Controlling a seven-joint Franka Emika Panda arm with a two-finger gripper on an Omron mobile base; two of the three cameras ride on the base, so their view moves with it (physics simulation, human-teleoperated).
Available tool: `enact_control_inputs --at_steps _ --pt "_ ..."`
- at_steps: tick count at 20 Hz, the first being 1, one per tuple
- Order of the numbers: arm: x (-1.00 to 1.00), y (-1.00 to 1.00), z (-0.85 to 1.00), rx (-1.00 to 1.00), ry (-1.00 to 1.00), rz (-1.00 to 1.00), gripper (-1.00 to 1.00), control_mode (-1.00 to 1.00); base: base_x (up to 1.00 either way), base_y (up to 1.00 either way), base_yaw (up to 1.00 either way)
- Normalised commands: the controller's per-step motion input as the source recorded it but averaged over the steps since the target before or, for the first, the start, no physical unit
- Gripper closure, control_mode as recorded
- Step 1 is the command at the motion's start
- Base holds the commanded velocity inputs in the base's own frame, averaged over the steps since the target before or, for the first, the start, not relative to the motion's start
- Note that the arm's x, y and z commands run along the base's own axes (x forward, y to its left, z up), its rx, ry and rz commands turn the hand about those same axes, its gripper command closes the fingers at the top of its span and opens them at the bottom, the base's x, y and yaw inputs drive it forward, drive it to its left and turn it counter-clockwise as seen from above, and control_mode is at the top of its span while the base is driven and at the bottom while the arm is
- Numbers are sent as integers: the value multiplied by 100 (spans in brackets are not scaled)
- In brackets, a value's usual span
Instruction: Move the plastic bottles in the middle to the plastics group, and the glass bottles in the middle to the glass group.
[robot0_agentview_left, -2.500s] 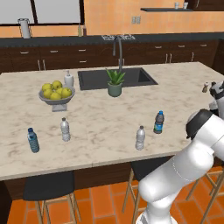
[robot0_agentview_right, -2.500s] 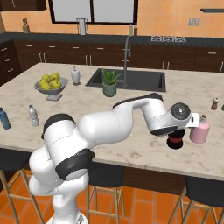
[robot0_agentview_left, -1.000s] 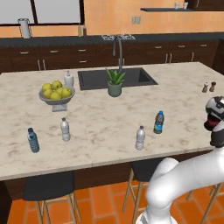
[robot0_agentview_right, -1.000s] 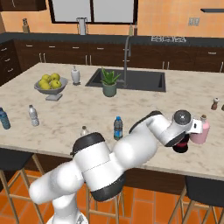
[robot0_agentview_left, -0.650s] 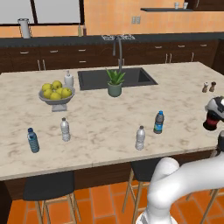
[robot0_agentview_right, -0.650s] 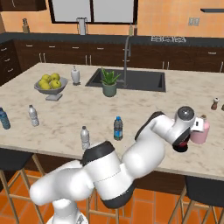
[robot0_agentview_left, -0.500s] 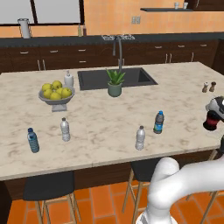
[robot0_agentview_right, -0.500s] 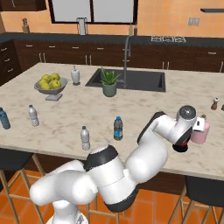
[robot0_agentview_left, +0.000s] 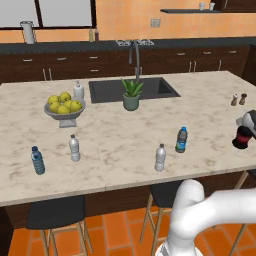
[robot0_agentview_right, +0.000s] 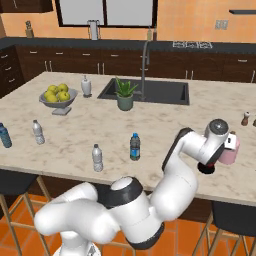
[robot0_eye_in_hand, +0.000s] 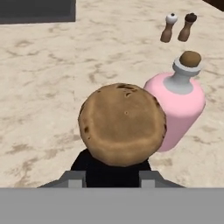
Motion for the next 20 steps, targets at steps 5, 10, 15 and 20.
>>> enact_control_inputs --at_steps 5,10,15,20 --pt "0 0 0 0 0 0 -100 -100 0 0 0" --pt "-2 1 5 0 0 0 -100 -100 0 0 0" --pt "-15 5 40 0 0 0 -100 -100 0 0 0" --pt "-55 32 65 -1 -1 0 -100 -100 0 0 0"
